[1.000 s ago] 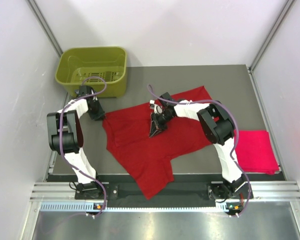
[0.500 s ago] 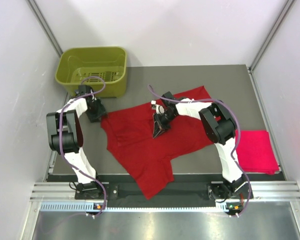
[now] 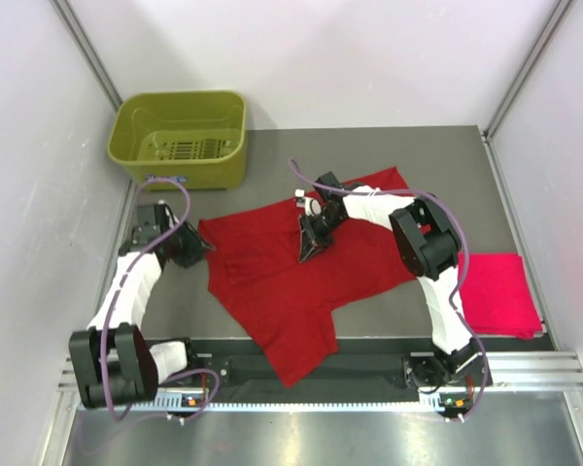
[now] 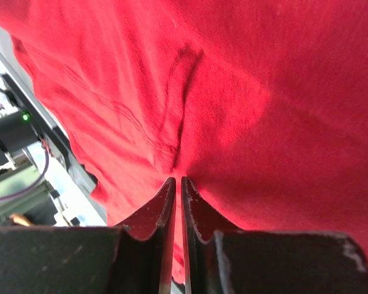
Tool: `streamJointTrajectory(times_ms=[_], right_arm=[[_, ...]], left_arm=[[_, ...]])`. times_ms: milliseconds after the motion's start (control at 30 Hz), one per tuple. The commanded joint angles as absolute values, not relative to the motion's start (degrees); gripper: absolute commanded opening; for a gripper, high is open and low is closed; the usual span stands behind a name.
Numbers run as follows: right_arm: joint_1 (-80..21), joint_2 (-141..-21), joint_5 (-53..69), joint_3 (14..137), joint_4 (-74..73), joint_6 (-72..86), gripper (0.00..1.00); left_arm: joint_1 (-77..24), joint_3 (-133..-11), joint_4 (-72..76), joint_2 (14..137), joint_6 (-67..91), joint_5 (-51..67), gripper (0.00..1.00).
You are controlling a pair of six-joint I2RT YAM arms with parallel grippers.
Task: Fold and stack the t-shirts
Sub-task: Fold the tshirt
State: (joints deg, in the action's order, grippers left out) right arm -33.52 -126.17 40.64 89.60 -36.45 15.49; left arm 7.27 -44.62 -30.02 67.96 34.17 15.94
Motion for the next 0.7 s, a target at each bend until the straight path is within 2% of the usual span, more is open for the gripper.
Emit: streamJointTrajectory(times_ms=[0,67,133,167,267,300,333,533,667], right_arm=[[-32.9,-126.2,40.5,93.9,-36.2,15.2,0.08],[-32.8,-125.7,40.9,94.0,-35.6,16.0,0.10],[-32.8,-124.3,41.3,92.4,-33.1,17.7,0.16],[-32.8,-123.8,41.4,91.0,-32.3,18.4,0.20],[-32.8,-122.6,42.4,89.1,-29.7,20.2,0.22],[-32.9,-122.3,42.4,88.8,-29.4,20.6,0.22],[-33.0,-122.2,42.5,88.3,-28.7,20.7,0.22],[-33.0,-121.4,43.3,85.2,-26.5,21.8,0.22],[-33.0,-121.3,43.9,84.2,-25.0,22.5,0.22]], left_arm=[[4.8,-40.6,-29.8,66.8,40.4,21.1,0.45],[2.5,-41.2,-31.5,67.3,39.9,19.8,0.62],[1.5,-43.0,-34.8,69.6,39.4,17.8,0.65],[1.0,-43.3,-35.2,70.4,38.9,17.8,0.65],[0.3,-43.1,-34.9,72.3,39.4,17.7,0.60],[0.2,-42.5,-34.0,73.1,39.7,17.8,0.53],[-2.4,-42.3,-33.4,73.6,40.3,17.3,0.50],[-4.2,-39.3,-28.6,77.0,42.3,17.5,0.42],[-4.7,-39.8,-30.2,76.9,41.8,13.6,0.38]])
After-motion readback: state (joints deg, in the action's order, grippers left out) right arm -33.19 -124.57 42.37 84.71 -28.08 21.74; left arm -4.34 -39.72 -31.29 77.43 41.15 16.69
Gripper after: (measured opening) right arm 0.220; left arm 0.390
